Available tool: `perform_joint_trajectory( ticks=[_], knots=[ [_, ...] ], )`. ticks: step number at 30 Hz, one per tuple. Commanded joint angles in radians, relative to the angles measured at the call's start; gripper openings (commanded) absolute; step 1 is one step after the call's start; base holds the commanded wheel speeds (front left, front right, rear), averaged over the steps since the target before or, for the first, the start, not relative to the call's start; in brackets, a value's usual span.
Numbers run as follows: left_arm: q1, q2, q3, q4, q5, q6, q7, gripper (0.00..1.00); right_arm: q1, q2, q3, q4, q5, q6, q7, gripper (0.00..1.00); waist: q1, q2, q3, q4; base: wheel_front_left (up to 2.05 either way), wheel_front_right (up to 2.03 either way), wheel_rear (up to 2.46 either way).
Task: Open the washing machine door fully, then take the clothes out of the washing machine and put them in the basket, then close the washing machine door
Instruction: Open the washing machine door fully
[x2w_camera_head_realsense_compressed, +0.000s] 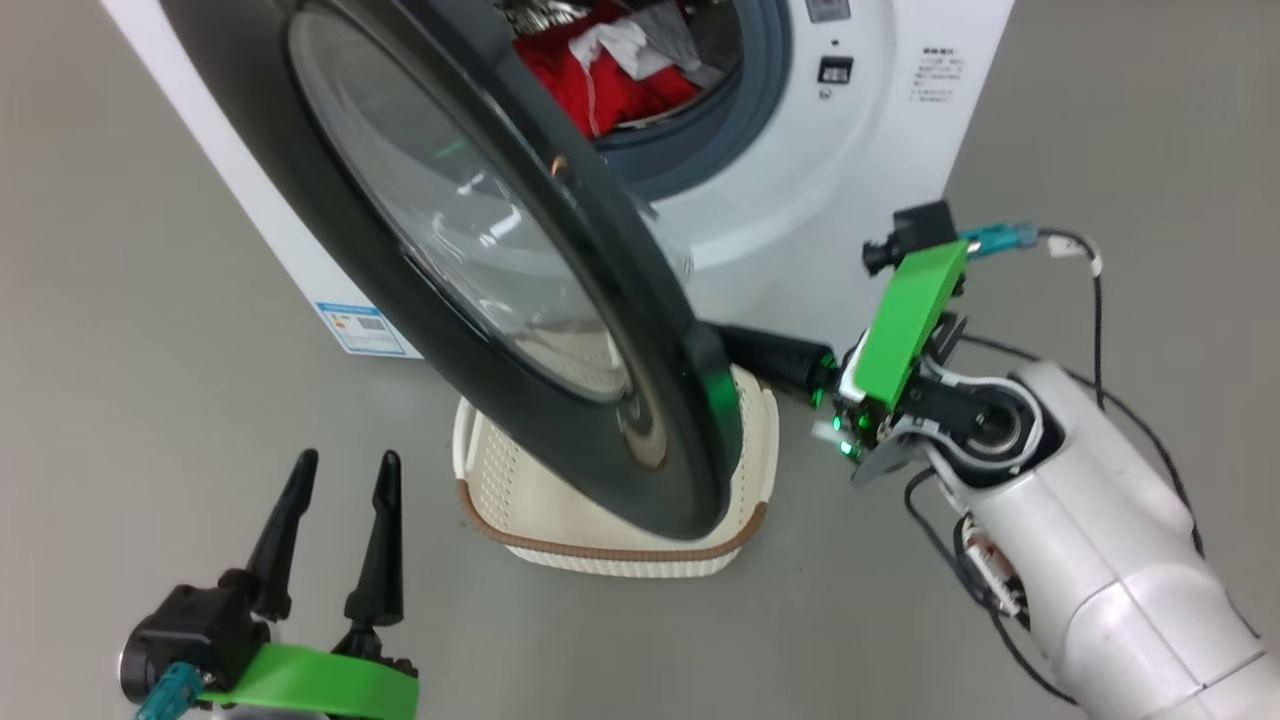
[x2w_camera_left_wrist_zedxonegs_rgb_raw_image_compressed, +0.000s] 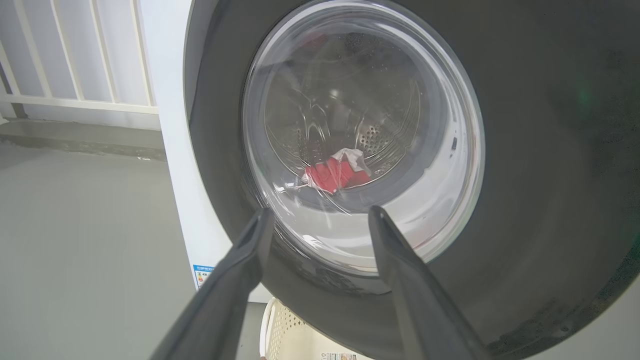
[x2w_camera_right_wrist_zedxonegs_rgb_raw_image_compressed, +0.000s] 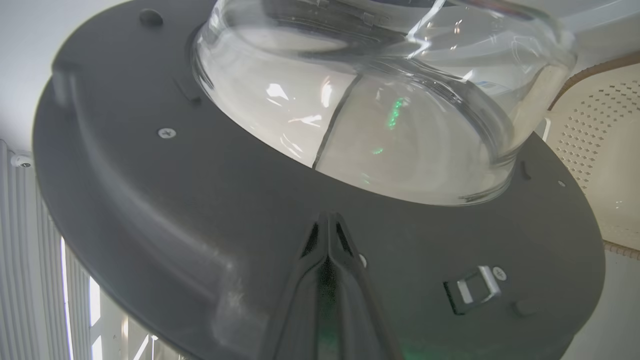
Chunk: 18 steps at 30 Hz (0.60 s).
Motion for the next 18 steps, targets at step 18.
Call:
perform_joint_trajectory(
  ticks=[18],
  knots=[
    [0.055,0.015,0.027,0.017,0.002,0.021,-0.008,1.0,0.061,0.029,0.253,-0.049,0.152,0.008,-0.104,0.0,0.0,-0.0001,-0.146,0.184,0.0,0.0,0.0]
  ],
)
